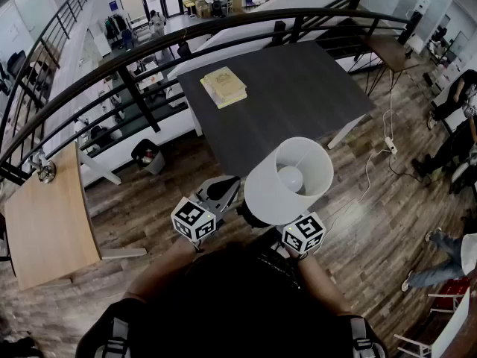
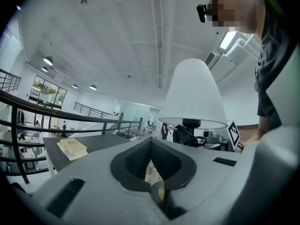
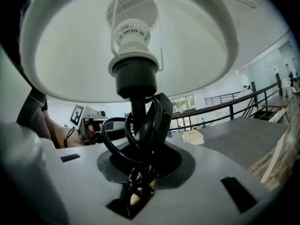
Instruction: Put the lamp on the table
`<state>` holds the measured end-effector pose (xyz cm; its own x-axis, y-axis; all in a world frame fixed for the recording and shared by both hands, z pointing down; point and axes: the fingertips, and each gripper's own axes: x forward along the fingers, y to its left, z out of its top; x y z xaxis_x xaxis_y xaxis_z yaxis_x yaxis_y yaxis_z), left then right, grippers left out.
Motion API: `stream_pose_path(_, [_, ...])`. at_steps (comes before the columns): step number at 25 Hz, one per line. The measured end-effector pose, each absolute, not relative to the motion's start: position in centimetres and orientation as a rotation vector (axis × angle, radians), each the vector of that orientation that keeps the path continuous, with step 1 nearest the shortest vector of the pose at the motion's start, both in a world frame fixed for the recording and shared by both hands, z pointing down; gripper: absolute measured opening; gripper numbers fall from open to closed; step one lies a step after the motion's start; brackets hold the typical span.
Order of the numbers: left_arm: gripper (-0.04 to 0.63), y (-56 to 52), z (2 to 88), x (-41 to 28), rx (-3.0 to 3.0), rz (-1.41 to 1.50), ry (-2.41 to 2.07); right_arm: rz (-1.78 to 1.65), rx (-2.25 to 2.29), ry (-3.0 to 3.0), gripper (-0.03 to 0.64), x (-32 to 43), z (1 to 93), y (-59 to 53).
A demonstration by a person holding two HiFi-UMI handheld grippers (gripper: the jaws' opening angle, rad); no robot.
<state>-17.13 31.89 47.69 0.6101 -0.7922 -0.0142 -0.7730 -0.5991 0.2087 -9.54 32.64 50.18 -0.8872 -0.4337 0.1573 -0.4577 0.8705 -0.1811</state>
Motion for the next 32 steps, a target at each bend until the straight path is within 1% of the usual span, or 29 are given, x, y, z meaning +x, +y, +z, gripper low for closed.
stream_pose_path(10, [0.009, 30.2, 48.2, -16.0, 2.657, -0.135, -1.268, 0.324, 0.728, -2.930, 0.097, -8.5, 50.0, 30.6])
stream_pose_path(18, [0.009, 25.8, 48.2, -12.0, 2.683, -0.123, -1.209, 0.329, 0.769, -2.937, 0.097, -5.0, 50.0, 26.8])
stream_pose_path(24, [0.009, 20.7, 48.1, -7.4, 2.711, -0.124, -1.182, 0.312, 0.808, -2.946, 0.097, -0.6, 49.8, 22.4])
stream_pose_path(32, [0.009, 13.8, 46.4, 1.5, 2.756, -0.162, -1.129, 0.305, 0.829, -2.921, 0.097, 7.1, 48.7, 17.1])
